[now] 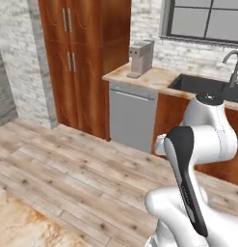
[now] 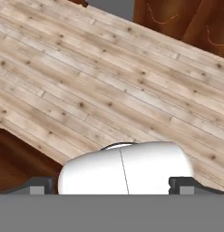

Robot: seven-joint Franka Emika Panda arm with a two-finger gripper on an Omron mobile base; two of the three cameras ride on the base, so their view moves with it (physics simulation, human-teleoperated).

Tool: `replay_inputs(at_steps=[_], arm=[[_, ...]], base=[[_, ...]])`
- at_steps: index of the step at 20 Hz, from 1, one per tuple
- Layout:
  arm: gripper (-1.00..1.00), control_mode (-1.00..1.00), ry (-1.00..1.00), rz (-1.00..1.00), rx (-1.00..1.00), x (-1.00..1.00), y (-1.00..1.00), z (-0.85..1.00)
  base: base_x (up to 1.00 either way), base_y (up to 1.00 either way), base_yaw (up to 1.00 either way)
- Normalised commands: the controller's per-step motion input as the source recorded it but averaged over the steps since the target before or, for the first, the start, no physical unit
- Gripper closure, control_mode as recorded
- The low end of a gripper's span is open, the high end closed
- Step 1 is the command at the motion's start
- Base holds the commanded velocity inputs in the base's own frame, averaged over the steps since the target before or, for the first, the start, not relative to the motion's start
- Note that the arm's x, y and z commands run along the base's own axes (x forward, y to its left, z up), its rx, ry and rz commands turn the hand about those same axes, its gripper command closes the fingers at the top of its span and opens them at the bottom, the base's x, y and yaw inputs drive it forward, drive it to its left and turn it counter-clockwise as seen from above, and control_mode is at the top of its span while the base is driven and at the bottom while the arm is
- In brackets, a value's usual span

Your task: Organize the utensils by type. Pick up the wooden spoons from the counter and place them in the open cabinet. Then pick up the metallic utensils from the counter and place them in the open drawer.

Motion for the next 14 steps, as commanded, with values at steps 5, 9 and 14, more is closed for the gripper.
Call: replay_inputs(at_steps=[5, 9, 14], arm=[[-1.00, 1.00, 0.00, 0.00, 0.00, 0.00, 0.00, 0.00], [-1.00, 1.00, 0.00, 0.00, 0.00, 0.00, 0.00, 0.00], [-1.00, 1.00, 0.00, 0.00, 0.00, 0.00, 0.00, 0.00]], base=[[-0.25, 0.41, 0.57], [-0.51, 0.22, 0.45], [-0.71, 0.24, 0.25]])
